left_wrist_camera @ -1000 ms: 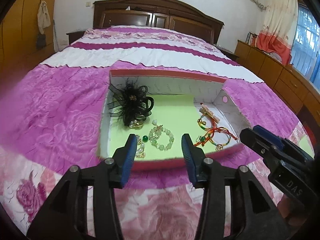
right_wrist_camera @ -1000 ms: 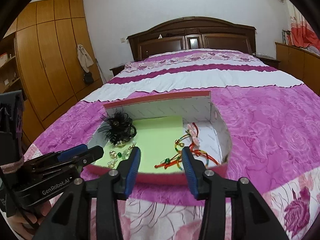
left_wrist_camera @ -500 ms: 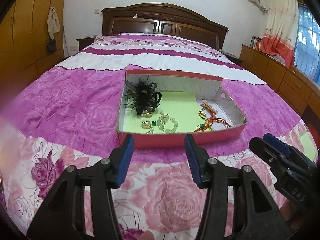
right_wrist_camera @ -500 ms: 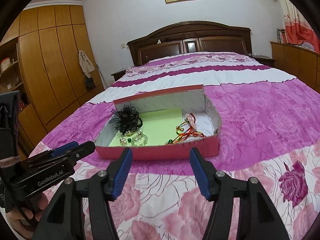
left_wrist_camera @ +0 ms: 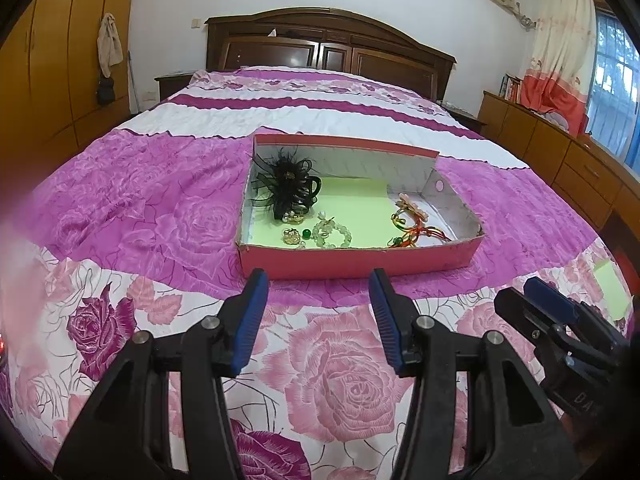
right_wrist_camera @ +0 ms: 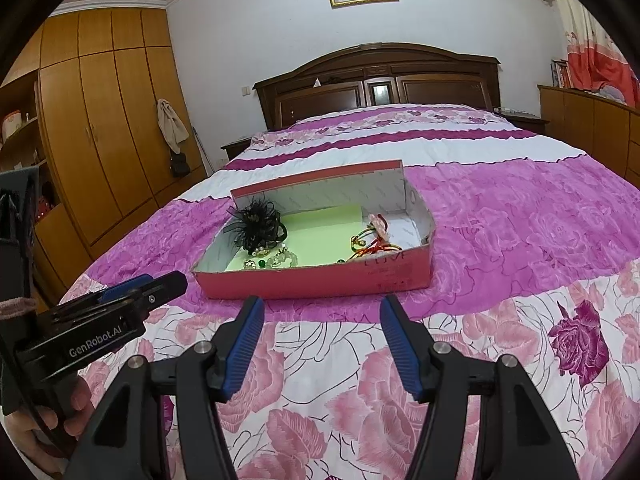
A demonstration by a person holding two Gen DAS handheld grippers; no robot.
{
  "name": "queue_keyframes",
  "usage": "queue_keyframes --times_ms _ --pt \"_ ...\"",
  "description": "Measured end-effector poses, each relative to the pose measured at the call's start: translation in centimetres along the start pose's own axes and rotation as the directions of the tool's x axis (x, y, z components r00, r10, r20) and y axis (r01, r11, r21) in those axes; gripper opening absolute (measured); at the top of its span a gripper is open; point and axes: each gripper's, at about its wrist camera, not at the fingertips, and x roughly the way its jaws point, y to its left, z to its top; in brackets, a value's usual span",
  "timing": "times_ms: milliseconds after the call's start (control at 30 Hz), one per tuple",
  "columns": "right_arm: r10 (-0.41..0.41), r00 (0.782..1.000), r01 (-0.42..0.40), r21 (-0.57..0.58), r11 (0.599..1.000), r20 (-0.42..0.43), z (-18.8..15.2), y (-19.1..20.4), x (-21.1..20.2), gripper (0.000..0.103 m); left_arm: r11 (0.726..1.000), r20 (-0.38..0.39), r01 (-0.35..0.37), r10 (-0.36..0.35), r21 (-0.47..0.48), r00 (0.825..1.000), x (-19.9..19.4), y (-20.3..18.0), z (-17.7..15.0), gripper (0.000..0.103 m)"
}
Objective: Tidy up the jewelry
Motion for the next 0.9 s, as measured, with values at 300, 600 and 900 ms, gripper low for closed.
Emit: queue_keyframes --times_ms 300,600,900 --pt "0.0 1.0 0.0 0.0 1.0 0.001 -0.11 -0.01 -0.07 0.064 1.0 0.004 -0.001 0.001 0.002 1.0 -0.17 -0.2 -0.17 0.045" --pt "0.0 1.0 0.0 0.0 1.0 0.001 -0.05 -0.01 -0.08 0.064 1.0 0.004 -0.004 0.004 0.002 1.0 -0.27 -0.15 -0.1 0.045" --pt "0.001 1.0 -0.001 0.0 1.0 0.001 -0.1 0.04 -0.17 0.064 1.0 0.005 -0.005 0.005 0.001 1.0 -0.26 -0.05 0.0 0.045"
